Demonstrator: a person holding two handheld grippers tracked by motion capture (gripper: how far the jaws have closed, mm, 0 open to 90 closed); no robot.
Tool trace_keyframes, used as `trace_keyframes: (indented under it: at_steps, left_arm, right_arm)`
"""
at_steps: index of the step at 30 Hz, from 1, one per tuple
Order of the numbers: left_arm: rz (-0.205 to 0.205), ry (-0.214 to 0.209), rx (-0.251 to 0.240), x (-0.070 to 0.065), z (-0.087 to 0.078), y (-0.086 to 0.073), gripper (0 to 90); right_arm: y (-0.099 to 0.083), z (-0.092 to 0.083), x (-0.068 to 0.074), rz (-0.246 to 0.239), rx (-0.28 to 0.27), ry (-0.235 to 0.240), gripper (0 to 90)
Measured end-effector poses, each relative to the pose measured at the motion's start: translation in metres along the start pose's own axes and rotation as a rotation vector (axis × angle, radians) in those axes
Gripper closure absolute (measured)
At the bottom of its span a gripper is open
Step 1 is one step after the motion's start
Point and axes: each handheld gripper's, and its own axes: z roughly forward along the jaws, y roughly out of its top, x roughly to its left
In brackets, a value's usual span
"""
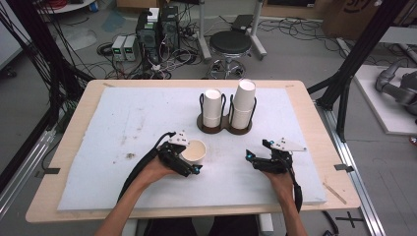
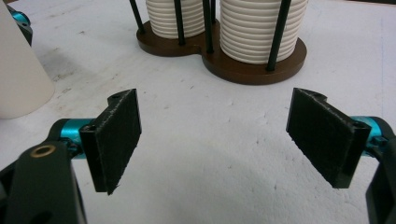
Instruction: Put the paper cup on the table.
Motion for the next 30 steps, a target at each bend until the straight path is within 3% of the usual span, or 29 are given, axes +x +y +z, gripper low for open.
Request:
trace_keyframes:
  at_steps: [16,30]
  left_arm:
    - [-0.016,0.011,-0.008,0.0,-0.002,-0.018,8.1]
    - [-0.057,0.036,-0.059,0.009,-0.034,-0.047,8.1]
  right_arm:
    - [0.0,-0.001,-0.001,0.011,-0.003,0.004,18.5]
    - [0.0,-0.001,-0.001,0.014,-0.005,0.002,18.4]
